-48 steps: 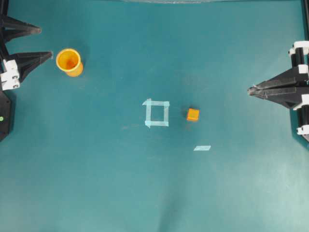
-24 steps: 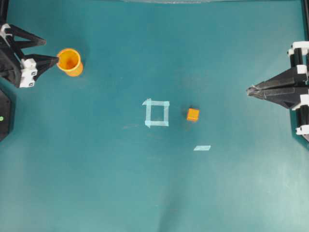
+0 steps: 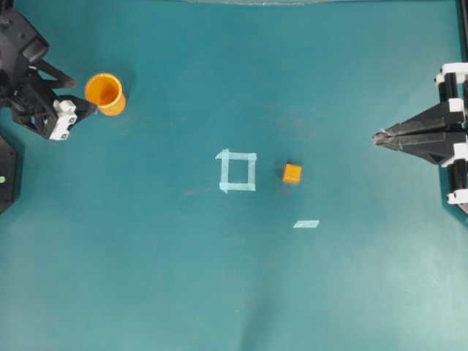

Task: Lift the orange cup with left arm.
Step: 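Move the open left gripper over the orange cup and lower around it, then close the left gripper on the orange cup's rim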

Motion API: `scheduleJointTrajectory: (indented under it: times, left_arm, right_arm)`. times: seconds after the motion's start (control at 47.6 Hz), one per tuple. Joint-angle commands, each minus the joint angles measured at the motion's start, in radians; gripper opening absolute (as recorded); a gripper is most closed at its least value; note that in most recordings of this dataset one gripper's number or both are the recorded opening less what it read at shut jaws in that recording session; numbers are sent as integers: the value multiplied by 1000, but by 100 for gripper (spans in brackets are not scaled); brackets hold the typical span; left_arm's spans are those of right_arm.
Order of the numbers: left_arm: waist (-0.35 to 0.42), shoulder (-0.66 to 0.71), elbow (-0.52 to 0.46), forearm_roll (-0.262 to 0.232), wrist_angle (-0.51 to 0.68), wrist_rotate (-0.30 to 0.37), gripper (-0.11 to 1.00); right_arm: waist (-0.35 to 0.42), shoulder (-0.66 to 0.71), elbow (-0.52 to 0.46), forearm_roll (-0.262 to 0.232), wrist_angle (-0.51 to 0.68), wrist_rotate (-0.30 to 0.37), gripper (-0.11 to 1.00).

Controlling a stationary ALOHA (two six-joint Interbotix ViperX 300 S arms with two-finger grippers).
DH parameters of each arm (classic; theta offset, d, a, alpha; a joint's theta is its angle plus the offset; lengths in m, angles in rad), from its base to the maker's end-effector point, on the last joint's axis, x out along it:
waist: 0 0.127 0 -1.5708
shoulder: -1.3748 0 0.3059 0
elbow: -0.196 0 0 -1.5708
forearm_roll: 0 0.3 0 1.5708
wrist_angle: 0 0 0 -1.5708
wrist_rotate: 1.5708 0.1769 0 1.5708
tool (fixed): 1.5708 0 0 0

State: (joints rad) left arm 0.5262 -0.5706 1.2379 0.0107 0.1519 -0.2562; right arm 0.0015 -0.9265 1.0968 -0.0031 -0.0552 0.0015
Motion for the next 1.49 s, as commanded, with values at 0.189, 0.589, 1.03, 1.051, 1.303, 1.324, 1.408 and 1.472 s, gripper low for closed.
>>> scheduleJointTrajectory:
  times: [0.189, 0.589, 1.03, 1.051, 1.303, 1.324, 1.408, 1.472]
  left_arm:
    - [-57, 81, -34, 3, -35, 0, 84]
    - [-63, 235, -107, 8, -40, 2, 84]
    - [-26, 333, -117, 8, -153, 5, 84]
    - [-26, 339, -120, 8, -158, 5, 84]
    - [-26, 410, -150, 8, -221, 9, 84]
    - [-26, 416, -155, 8, -222, 12, 84]
    - [-26, 426, -160, 8, -221, 15, 83]
    - [-26, 428, -158, 8, -218, 15, 81]
  right_arm:
    - [2, 3, -26, 0, -5, 2, 0]
    - [2, 9, -26, 0, -5, 2, 0]
    - [2, 20, -25, 0, -3, 2, 0]
    - [2, 21, -25, 0, -3, 2, 0]
    - [0, 25, -23, 0, -2, 2, 0]
    - [2, 26, -23, 0, 0, 2, 0]
    - [0, 26, -23, 0, 0, 2, 0]
    - [2, 26, -23, 0, 2, 2, 0]
